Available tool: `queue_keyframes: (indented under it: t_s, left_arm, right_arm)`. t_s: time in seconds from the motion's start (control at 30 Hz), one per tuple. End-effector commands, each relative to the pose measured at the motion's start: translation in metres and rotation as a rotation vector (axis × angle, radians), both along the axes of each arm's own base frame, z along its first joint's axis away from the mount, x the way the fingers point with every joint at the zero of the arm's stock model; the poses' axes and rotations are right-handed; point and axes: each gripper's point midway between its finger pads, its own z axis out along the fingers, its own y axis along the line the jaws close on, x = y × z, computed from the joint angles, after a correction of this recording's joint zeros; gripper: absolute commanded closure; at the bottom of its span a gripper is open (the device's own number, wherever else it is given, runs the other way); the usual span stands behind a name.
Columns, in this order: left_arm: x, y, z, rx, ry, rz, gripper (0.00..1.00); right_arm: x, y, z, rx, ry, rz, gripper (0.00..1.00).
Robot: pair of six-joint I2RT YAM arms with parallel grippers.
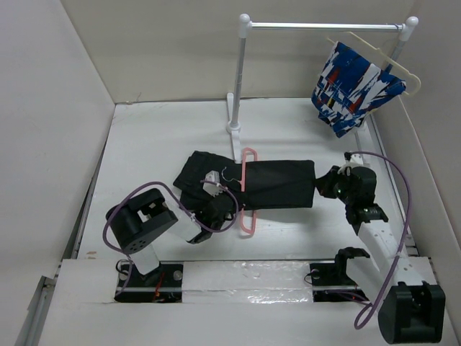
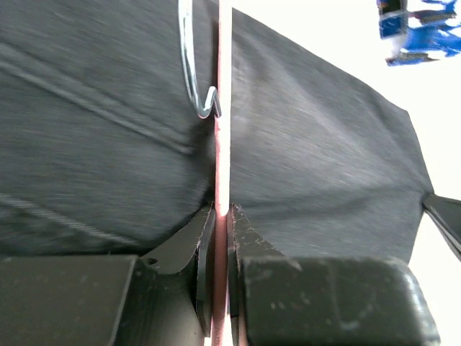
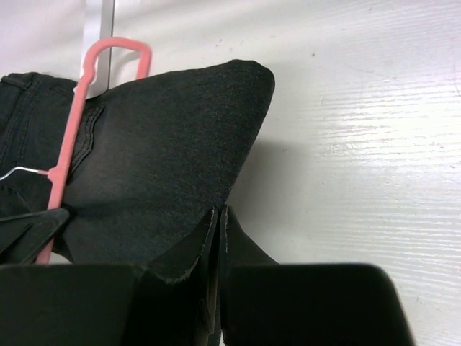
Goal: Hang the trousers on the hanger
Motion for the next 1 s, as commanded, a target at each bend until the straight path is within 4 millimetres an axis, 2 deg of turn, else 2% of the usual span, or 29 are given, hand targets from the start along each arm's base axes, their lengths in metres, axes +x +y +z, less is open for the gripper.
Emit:
queue_keyframes:
  t_s: [0.0,0.07,0.23,0.33,0.5,0.57,0.6,0.7,0.73,0.8,0.83,0.87,0.93,0.97]
  left_arm:
    - [0.011,0.053,-0.020,0.186,0.009,0.158,1.00]
    - [0.011,0.057,-0.018,0.199,0.006,0.170,1.00]
    - [0.022,0.065,-0.011,0.248,-0.016,0.206,1.00]
    - [0.023,0.060,0.000,0.222,-0.051,0.175,1.00]
    - [0.018,0.037,0.025,0.195,-0.102,0.133,1.00]
    - [0.013,0.028,0.036,0.176,-0.120,0.108,1.00]
    - [0.013,0.028,0.042,0.165,-0.128,0.107,1.00]
    - [0.009,0.026,0.064,0.140,-0.156,0.089,1.00]
    - [0.005,0.023,0.069,0.152,-0.157,0.076,1.00]
    - [-0.003,0.017,0.101,0.130,-0.209,0.063,1.00]
    - [-0.007,0.018,0.105,0.171,-0.226,0.051,1.00]
    - [-0.011,0.017,0.121,0.157,-0.254,0.050,1.00]
    - [-0.019,0.013,0.142,0.169,-0.295,0.025,1.00]
    - [-0.022,0.011,0.147,0.172,-0.305,0.015,1.00]
  right_arm:
    - [0.015,-0.019,0.019,-0.048,-0.089,-0.044,1.00]
    - [0.012,-0.023,0.012,-0.045,-0.058,-0.055,1.00]
    - [0.008,-0.031,0.015,-0.050,-0.068,-0.088,1.00]
    - [0.008,-0.030,0.014,-0.042,-0.083,-0.075,1.00]
    - [0.005,-0.023,-0.005,-0.024,-0.020,-0.031,0.98]
    - [0.005,-0.022,-0.008,-0.021,-0.012,-0.024,0.79]
    - [0.005,-0.018,-0.005,-0.023,-0.019,-0.011,0.57]
    - [0.006,-0.005,0.018,-0.030,-0.078,0.027,0.35]
    - [0.006,0.009,0.034,-0.022,-0.113,0.071,0.33]
    - [0.001,0.030,0.056,0.036,-0.161,0.114,0.32]
    - [-0.009,0.058,0.063,0.073,-0.172,0.196,0.32]
    - [-0.011,0.076,0.081,0.151,-0.217,0.224,0.32]
    - [-0.019,0.105,0.094,0.228,-0.240,0.272,0.33]
    - [-0.034,0.136,0.110,0.319,-0.258,0.340,0.35]
